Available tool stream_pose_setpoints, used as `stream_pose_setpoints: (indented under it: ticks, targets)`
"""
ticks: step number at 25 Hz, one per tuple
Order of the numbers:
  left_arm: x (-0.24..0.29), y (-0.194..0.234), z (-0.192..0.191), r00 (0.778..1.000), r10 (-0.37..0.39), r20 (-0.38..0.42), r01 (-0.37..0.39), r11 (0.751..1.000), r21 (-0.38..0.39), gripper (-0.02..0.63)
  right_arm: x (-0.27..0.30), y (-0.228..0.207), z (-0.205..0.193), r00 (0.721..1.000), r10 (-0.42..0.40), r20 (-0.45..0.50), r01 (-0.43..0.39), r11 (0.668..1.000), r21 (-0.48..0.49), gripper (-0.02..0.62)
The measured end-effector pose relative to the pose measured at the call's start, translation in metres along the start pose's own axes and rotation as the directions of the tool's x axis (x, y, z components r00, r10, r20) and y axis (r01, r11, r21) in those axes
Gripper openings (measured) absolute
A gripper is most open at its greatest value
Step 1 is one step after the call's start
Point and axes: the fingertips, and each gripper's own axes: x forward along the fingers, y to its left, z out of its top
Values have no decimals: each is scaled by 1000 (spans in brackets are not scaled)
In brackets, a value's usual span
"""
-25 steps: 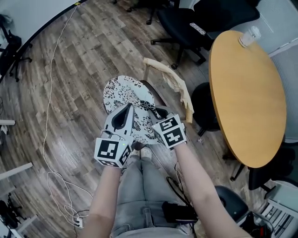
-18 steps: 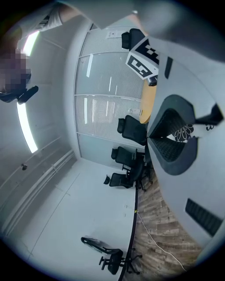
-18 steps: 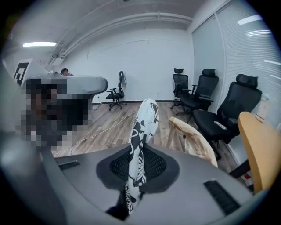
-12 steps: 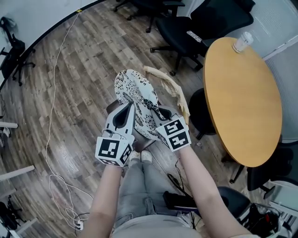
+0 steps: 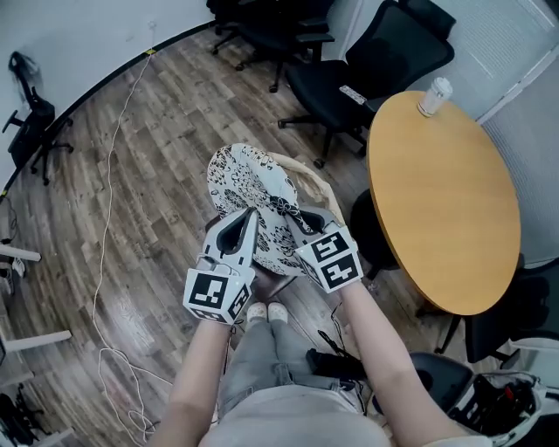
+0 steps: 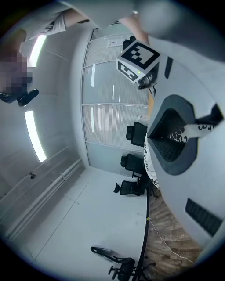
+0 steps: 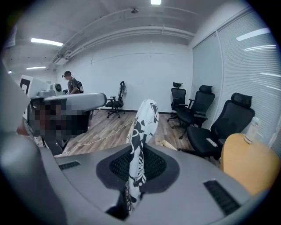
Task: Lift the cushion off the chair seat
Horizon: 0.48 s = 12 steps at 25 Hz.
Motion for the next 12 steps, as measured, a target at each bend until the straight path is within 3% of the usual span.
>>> stream_pose_setpoints:
  ticks: [12]
  targets:
    - [-14, -19, 55, 997, -29, 76, 27, 999, 29, 2, -49, 6, 47, 997, -67, 44, 71, 993, -90, 43]
